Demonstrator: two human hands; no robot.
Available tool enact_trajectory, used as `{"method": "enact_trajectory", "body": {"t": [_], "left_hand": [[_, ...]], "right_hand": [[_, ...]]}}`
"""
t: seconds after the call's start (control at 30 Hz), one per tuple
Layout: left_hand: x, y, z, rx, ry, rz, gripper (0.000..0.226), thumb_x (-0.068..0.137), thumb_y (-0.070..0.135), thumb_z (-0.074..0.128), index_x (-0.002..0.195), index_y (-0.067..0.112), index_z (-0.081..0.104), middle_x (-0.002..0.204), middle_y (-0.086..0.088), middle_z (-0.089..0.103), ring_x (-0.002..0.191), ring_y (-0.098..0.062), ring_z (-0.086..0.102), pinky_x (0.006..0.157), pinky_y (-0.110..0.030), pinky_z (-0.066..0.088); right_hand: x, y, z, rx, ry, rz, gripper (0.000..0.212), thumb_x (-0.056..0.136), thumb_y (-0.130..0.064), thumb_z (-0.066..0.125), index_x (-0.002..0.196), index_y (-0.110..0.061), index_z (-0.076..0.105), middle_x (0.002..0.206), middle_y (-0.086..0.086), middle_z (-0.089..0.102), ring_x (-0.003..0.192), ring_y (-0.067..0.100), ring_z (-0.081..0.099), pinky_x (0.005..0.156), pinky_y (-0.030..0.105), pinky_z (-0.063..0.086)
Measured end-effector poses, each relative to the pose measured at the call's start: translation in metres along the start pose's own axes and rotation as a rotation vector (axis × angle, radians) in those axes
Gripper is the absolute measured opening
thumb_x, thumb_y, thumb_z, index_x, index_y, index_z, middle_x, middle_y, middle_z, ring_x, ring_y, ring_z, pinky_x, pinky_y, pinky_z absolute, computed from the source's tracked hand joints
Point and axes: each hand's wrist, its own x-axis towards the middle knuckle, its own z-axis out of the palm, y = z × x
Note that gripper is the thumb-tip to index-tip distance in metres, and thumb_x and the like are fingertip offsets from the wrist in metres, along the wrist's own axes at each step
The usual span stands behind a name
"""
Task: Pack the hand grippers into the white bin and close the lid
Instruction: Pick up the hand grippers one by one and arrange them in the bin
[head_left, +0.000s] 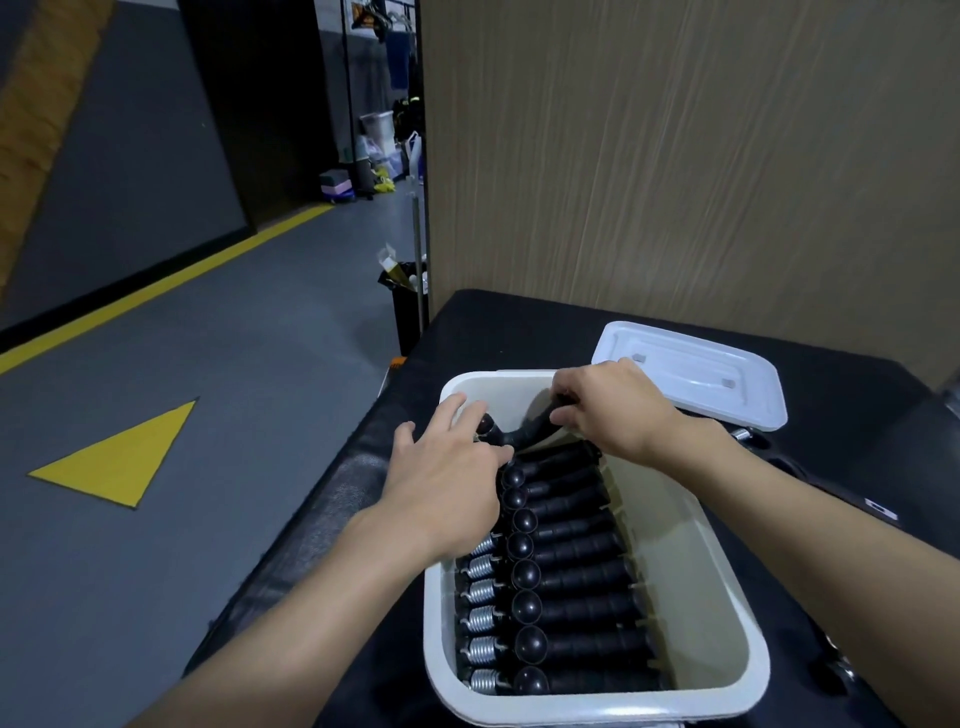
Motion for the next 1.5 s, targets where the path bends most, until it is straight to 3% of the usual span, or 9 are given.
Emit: {"method": "enact_trajectory", "body": {"t": [0.17,0.3,0.53,0.8,1.03,1.1,1.17,1.3,1.5], "left_hand": [[0.001,0.0,0.0,0.019,-0.008,0.003,0.066,0.085,0.011,0.047,0.145,0.039,0.043,0.158,0.001,0.015,0.15,-0.02,-0.009,0.115,-0.058,0.016],[0.002,0.0,0.0,0.017,-0.016,-0.009,0.066,0.085,0.011,0.047,0.144,0.041,0.043,0.159,-0.001,0.015,0.149,-0.021,-0.008,0.114,-0.057,0.018],[0.004,0.0,0.001,0.062,-0.028,-0.006,0.067,0.087,0.012,0.046,0.146,0.043,0.039,0.155,0.0,0.023,0.149,-0.022,-0.006,0.113,-0.056,0.019],[0.004,0.001,0.0,0.085,-0.044,-0.011,0.067,0.088,0.013,0.045,0.147,0.044,0.037,0.154,-0.003,0.026,0.15,-0.023,-0.006,0.112,-0.057,0.02],[0.0,0.001,-0.002,0.088,-0.057,0.008,0.065,0.089,0.014,0.046,0.148,0.041,0.037,0.154,0.007,0.029,0.151,-0.021,-0.008,0.114,-0.057,0.017],[0.0,0.0,-0.002,0.09,-0.062,0.015,0.067,0.089,0.013,0.046,0.148,0.041,0.037,0.156,0.005,0.028,0.151,-0.022,-0.009,0.115,-0.057,0.016],[0.0,0.0,-0.002,0.082,-0.058,0.012,0.068,0.088,0.012,0.045,0.148,0.042,0.036,0.156,0.001,0.028,0.151,-0.022,-0.01,0.115,-0.056,0.016],[-0.001,-0.002,0.0,0.033,-0.046,0.007,0.068,0.088,0.01,0.044,0.147,0.042,0.038,0.156,-0.003,0.028,0.15,-0.022,-0.011,0.115,-0.053,0.017],[-0.004,0.0,-0.002,-0.043,-0.007,-0.021,0.069,0.086,0.006,0.044,0.146,0.042,0.042,0.164,-0.012,-0.01,0.148,-0.018,-0.024,0.119,-0.052,0.01]], "right_hand": [[0.003,-0.001,-0.007,-0.151,-0.104,-0.071,0.017,0.09,-0.035,0.065,0.087,-0.019,0.062,0.074,0.0,0.057,0.077,0.027,0.05,0.07,0.033,0.033],[0.008,-0.005,-0.014,-0.052,-0.192,-0.067,0.014,0.086,-0.029,0.07,0.088,-0.017,0.063,0.076,0.0,0.059,0.077,0.026,0.057,0.062,0.032,0.044],[0.015,-0.005,-0.017,-0.074,-0.279,-0.098,0.022,0.084,-0.025,0.073,0.079,-0.018,0.053,0.073,-0.003,0.052,0.071,0.024,0.056,0.06,0.036,0.046],[0.002,-0.012,-0.012,-0.219,-0.251,-0.142,0.02,0.087,-0.019,0.063,0.081,-0.015,0.045,0.078,0.003,0.048,0.077,0.031,0.056,0.062,0.037,0.046],[-0.015,-0.014,-0.007,-0.342,-0.192,-0.185,0.043,0.091,-0.02,0.058,0.065,-0.023,0.023,0.062,-0.007,0.037,0.068,0.026,0.044,0.067,0.031,0.028],[-0.016,-0.014,-0.005,-0.354,-0.154,-0.158,0.033,0.09,-0.015,0.055,0.069,-0.022,0.03,0.066,-0.006,0.049,0.072,0.028,0.05,0.07,0.031,0.025],[-0.013,-0.015,-0.005,-0.328,-0.126,-0.121,0.017,0.089,-0.012,0.052,0.08,-0.018,0.039,0.078,0.001,0.057,0.079,0.03,0.057,0.068,0.031,0.026],[-0.008,-0.015,-0.006,-0.166,-0.133,-0.036,0.013,0.09,-0.018,0.058,0.087,-0.013,0.046,0.08,0.003,0.051,0.075,0.028,0.048,0.06,0.033,0.033],[-0.005,-0.005,-0.007,0.244,-0.03,0.087,0.009,0.085,-0.011,0.064,0.084,-0.011,0.055,0.071,0.003,0.061,0.07,0.025,0.059,0.061,0.035,0.048]]}}
